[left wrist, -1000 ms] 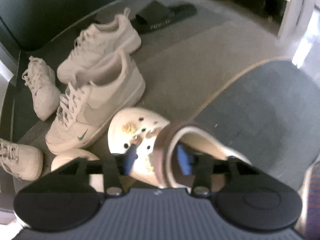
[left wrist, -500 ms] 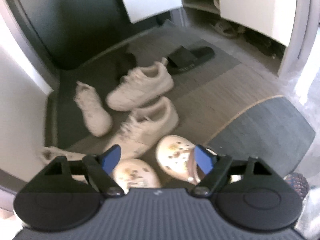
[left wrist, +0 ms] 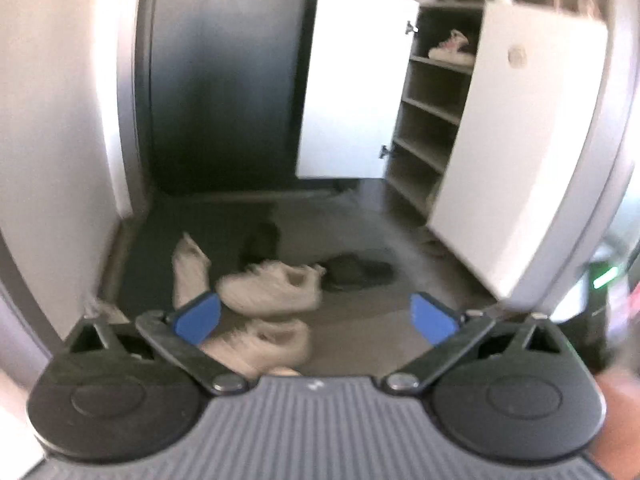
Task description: Organize scattered shoes
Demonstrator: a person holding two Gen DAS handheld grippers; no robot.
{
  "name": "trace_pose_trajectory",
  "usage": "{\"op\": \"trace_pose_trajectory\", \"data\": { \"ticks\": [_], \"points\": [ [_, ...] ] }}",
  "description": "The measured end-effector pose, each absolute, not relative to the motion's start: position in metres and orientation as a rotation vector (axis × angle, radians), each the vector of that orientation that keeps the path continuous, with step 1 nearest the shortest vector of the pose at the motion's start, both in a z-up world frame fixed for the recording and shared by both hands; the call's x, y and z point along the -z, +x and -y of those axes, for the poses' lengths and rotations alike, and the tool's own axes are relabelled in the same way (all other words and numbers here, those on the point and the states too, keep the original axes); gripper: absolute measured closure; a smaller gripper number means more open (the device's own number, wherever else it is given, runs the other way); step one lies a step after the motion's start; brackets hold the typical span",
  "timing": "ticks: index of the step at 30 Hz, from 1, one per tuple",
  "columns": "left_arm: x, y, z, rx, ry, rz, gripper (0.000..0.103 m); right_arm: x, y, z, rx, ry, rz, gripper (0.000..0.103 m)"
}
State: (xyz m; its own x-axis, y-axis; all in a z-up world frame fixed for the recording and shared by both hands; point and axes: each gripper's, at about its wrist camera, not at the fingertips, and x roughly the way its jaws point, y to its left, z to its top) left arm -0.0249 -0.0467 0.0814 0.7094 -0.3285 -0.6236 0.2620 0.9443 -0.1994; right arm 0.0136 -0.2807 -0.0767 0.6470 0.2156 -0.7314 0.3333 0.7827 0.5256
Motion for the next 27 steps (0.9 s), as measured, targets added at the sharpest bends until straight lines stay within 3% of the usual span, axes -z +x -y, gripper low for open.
{"op": "trace_pose_trajectory", "data": {
  "ticks": [11,18,20,27],
  "points": [
    [-0.081,-0.035,0.079,0.587,-0.199,-0.94,0.0,0.115,0.059,0.199,-0.046,0.282,-1.019,0.0],
    [-0.081,-0.044,0.077,0.725,-0.201,-0.921,0.0,0.141,0.092,0.147,-0.122,0.019,-1.06,0.0],
    [-0.081,-0.048,0.073,0.724,-0.207,-0.908,0.0,0.177,0.132,0.128,-0.102,-0.034,-1.142,0.0],
    [-0.075,-0.039,0.062,0.685,-0.217,-0.914,0.0,0.259,0.179,0.133,-0.04,0.261,-1.21,0.0]
  ]
}}
